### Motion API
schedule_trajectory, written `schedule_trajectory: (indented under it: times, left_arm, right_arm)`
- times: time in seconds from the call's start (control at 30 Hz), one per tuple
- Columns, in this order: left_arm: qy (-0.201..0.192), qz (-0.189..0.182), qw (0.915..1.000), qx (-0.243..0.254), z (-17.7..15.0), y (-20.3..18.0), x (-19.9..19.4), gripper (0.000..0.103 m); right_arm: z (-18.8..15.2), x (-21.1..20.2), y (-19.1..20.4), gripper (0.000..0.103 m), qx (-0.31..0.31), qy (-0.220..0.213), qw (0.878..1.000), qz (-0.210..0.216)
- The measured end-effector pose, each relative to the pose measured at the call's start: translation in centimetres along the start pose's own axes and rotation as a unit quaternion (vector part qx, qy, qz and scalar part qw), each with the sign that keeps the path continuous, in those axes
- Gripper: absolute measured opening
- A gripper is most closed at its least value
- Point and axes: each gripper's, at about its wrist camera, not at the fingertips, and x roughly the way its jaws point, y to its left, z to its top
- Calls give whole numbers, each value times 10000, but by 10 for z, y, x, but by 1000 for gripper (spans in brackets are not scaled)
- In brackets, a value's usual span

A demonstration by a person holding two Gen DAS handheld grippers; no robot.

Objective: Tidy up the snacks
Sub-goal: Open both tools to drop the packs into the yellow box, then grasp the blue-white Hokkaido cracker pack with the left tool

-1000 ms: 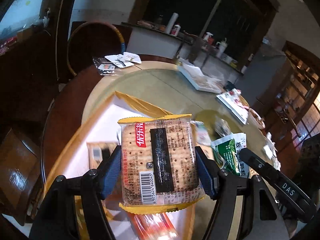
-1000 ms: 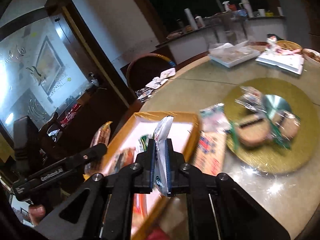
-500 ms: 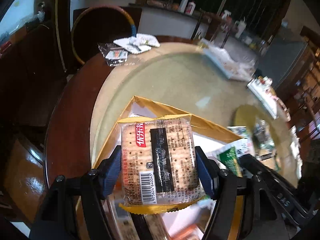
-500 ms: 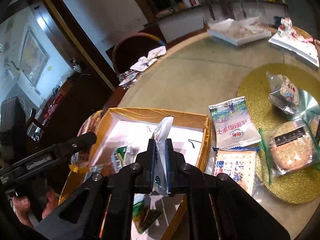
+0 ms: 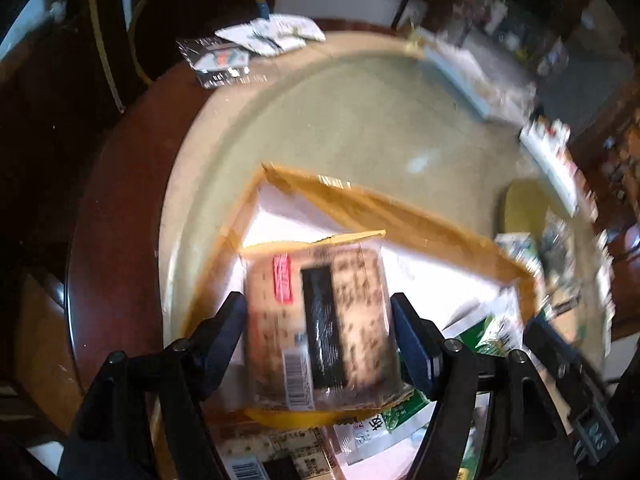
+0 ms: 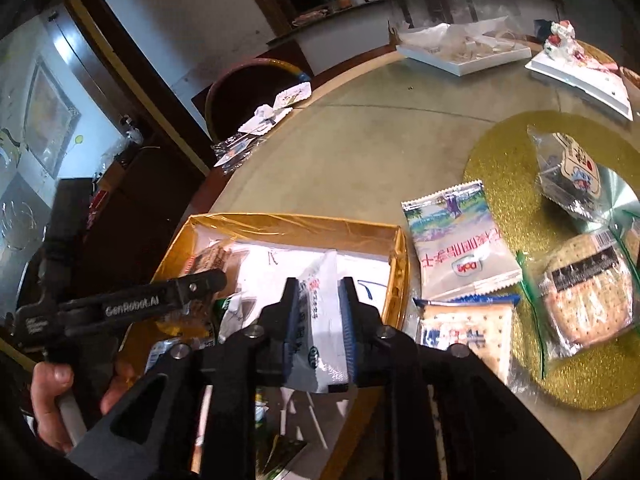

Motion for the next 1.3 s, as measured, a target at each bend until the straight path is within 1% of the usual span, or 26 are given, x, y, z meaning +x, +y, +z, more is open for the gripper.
schedule_trajectory:
  times: [0.03, 0.07, 0.1, 0.17, 0.2, 0.23, 0.27, 0.3, 0.37, 0.47, 0.53, 0.6, 0.67, 0.7, 0.8, 0.87, 0.93, 1.03, 1.13, 1.23, 1.3]
  left_arm:
    - [-89, -162, 9997, -156, 1, 4, -6, 74]
    - [-137, -348, 9988, -319, 1, 9, -11, 76]
    - [-209, -391, 9982, -392, 0, 10, -17, 80]
    - [-417, -245, 9980, -408, -3, 7, -29, 80]
    - [-544, -236, 9974, -409, -9, 4, -39, 80]
    - [-663, -324, 9965, -395, -18, -2, -51, 80]
    - [-756, -387, 9957, -361, -26, -8, -61, 80]
    - [-901, -428, 9946, -299, -38, -16, -74, 80]
    - [-1161, -425, 9923, -84, -65, -38, -97, 81]
    - [-1315, -616, 9889, 314, -107, -78, -118, 82]
    - [-1252, -744, 9876, 585, -130, -109, -122, 82]
    - [-1107, -804, 9870, 839, -145, -139, -116, 82]
    - [-926, -783, 9871, 1043, -149, -160, -104, 82]
    - [-811, -712, 9876, 1143, -149, -171, -95, 82]
    - [-464, -534, 9896, 1251, -139, -197, -64, 82]
    - [-293, -378, 9901, 1318, -127, -205, -44, 82]
    - [-153, -103, 9904, 1369, -118, -214, -25, 81]
    - [49, 155, 9896, 1427, -105, -221, -2, 81]
    - [187, 419, 9882, 1460, -99, -228, 13, 80]
    - [197, 704, 9847, 1583, -95, -231, 25, 80]
    - [303, 733, 9828, 1669, -96, -234, 32, 80]
  right_arm:
    - [-1, -8, 1, 44, -4, -65, 10000, 28]
    - [-1, -21, 1, 61, -15, -175, 9998, 24]
    - [-3, -30, 2, 64, -24, -246, 9997, 54]
    - [-7, -54, 3, 64, -50, -377, 9990, 220]
    - [-13, -71, 2, 66, -41, -432, 9986, 315]
    - [-17, -81, 0, 67, -43, -470, 9982, 361]
    - [-24, -95, -2, 72, -66, -537, 9977, 411]
    - [-35, -113, -7, 75, -98, -638, 9970, 419]
    - [-50, -134, -16, 79, -94, -749, 9965, 373]
    - [-76, -163, -45, 82, 46, -841, 9961, 279]
    - [-92, -174, -67, 82, 203, -819, 9962, 196]
    - [-108, -184, -91, 82, 417, -821, 9957, 117]
    - [-115, -189, -109, 82, 584, -811, 9949, 112]
    - [-119, -192, -117, 82, 677, -808, 9944, 107]
    - [-126, -200, -134, 82, 894, -855, 9922, 122]
    - [-129, -204, -142, 82, 987, -891, 9910, 121]
    - [-132, -206, -147, 82, 1028, -876, 9907, 183]
    - [-133, -204, -153, 82, 1054, -849, 9906, 206]
    - [-134, -203, -157, 82, 1078, -820, 9905, 254]
    - [-134, -201, -159, 82, 1076, -786, 9907, 289]
    - [-134, -200, -160, 82, 1079, -779, 9906, 307]
